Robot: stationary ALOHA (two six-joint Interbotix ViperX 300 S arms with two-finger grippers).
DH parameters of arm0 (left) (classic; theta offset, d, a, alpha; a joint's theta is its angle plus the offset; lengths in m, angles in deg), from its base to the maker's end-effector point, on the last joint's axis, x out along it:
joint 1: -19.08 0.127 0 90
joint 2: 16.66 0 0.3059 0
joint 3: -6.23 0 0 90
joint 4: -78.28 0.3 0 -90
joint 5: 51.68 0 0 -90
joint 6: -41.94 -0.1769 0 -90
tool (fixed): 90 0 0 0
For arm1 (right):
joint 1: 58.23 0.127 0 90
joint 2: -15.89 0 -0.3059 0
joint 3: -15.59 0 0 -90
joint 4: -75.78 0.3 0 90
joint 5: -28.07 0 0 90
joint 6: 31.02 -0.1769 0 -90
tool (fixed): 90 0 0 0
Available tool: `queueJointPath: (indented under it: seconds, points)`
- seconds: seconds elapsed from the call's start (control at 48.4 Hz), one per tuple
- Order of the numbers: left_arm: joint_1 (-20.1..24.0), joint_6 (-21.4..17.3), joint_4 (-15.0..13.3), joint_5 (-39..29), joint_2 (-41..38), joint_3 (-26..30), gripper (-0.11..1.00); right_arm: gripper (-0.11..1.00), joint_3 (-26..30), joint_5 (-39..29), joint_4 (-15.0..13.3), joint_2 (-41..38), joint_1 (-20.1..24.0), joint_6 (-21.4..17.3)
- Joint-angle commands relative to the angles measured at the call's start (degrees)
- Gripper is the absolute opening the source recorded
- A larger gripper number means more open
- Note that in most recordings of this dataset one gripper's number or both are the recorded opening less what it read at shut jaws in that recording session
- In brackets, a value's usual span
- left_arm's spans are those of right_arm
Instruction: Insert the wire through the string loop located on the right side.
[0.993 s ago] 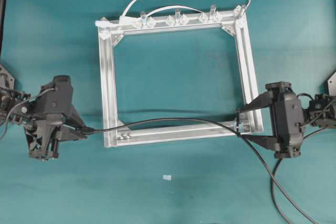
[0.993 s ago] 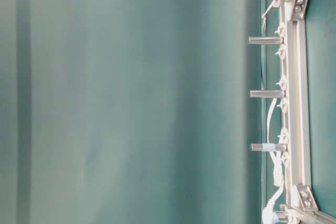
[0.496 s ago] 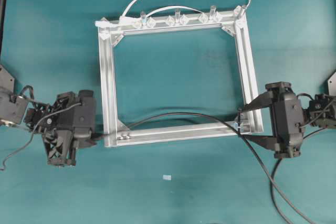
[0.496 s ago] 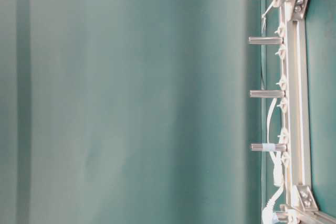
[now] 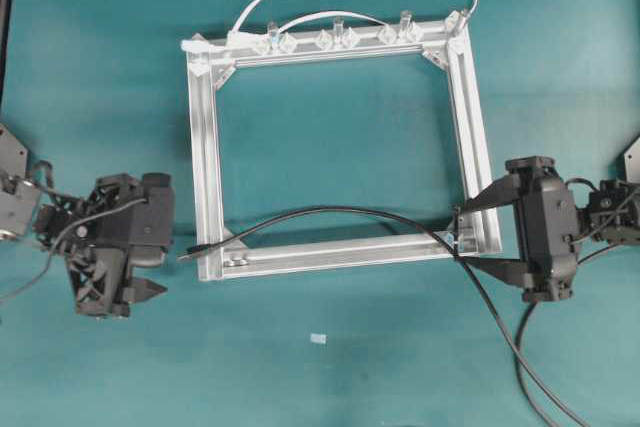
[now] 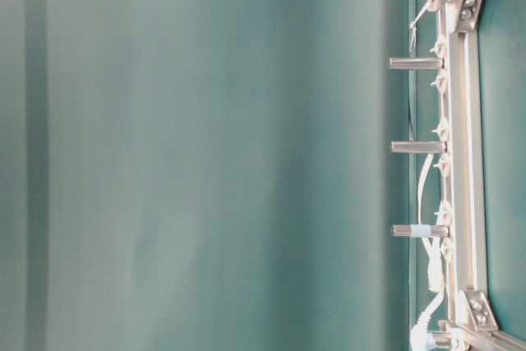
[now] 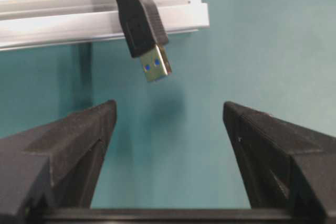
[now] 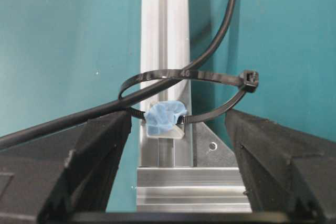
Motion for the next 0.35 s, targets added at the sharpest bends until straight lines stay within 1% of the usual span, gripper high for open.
queueJointPath:
  seconds: [0.0, 0.165, 0.248, 0.331]
  points:
    - [0.5, -0.5, 0.4, -1.9, 3.7, 0.8, 0.83, 0.86, 0.4, 1.1, -0.2, 1.4, -0.2, 0.0]
    - [2.8, -0.7, 0.6, -5.5, 9.1, 0.4, 0.83, 0.86, -0.4, 2.0, -0.2, 3.3, -0.9, 0.1]
    - [3.9, -0.9, 1.5, -6.1, 11.1, 0.4, 0.83, 0.86, -1.1, 2.5, -0.2, 4.8, -1.2, 0.2]
    - [4.8, -1.8, 2.7, -6.1, 12.5, 0.7, 0.83, 0.86, -1.7, 2.8, -0.2, 6.4, -1.5, 0.3]
